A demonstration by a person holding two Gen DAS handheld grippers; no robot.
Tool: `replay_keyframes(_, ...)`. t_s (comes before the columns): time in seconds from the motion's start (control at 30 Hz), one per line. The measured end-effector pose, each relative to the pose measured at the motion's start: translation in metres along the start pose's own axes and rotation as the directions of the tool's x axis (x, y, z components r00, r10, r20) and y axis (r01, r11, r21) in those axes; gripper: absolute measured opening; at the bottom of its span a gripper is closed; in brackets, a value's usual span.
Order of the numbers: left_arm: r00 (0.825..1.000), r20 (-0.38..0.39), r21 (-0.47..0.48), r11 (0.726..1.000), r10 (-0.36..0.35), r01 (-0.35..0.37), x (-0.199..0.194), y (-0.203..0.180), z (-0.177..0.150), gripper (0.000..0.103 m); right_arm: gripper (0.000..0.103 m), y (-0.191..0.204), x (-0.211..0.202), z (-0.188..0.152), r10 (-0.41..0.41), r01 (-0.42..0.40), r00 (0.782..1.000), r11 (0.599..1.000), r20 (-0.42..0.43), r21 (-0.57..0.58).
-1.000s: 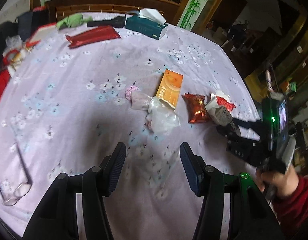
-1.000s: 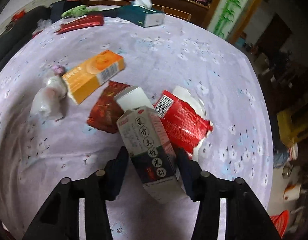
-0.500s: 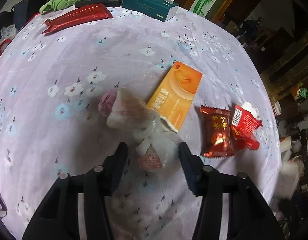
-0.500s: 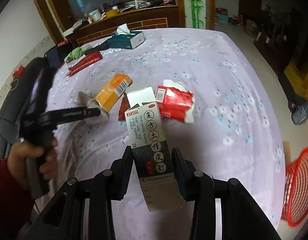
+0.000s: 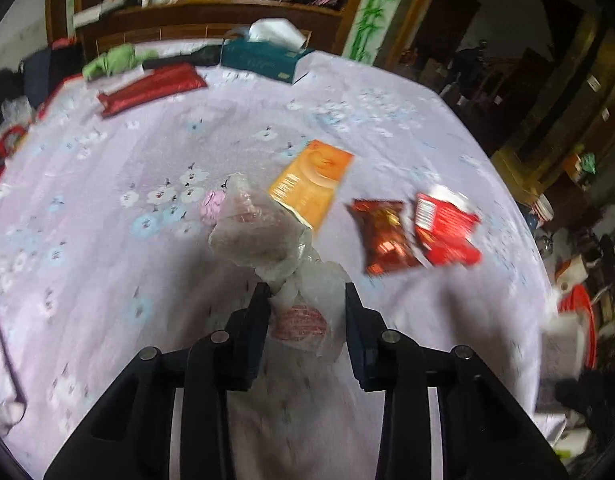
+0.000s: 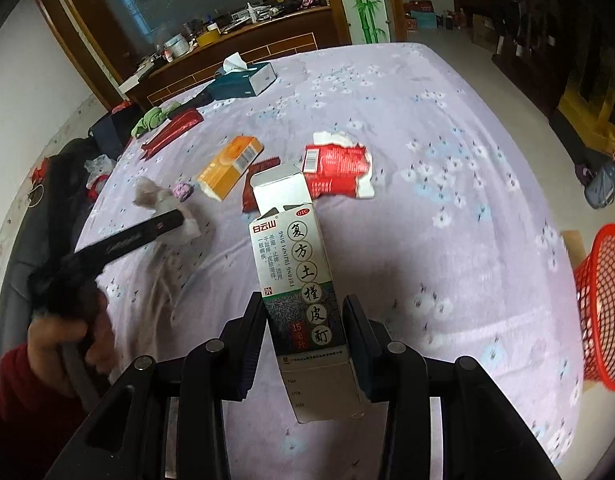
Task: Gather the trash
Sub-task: 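Grasp the white medicine box with the right tool while the left tool grasps a white plastic bag, then carry the medicine box in the right tool and bag in the left tool to the wastebasket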
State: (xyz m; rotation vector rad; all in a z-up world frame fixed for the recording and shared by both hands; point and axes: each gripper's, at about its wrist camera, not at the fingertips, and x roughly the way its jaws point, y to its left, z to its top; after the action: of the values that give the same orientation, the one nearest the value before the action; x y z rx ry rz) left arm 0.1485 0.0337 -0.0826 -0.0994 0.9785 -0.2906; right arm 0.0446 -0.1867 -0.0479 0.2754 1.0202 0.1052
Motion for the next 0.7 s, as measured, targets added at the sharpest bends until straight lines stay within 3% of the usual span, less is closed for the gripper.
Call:
replay_keyframes(0.33, 0.996, 0.085, 0.203, 0.979, -0.016, -0.001, -0.069, -0.078, -0.064, 0.034, 0.042, -0.012, -0.015, -0.029, -0.023, 0.023, 1.000, 0.999, 0.015, 0.028)
replay_keyframes(0.7, 0.994, 0.104, 0.261, 0.964, 0.026, -0.052, -0.077, -0.127, -0.069, 0.034, 0.042, -0.046, -0.051, -0.036, -0.072, 0.066, 0.995, 0.995, 0.072, 0.080)
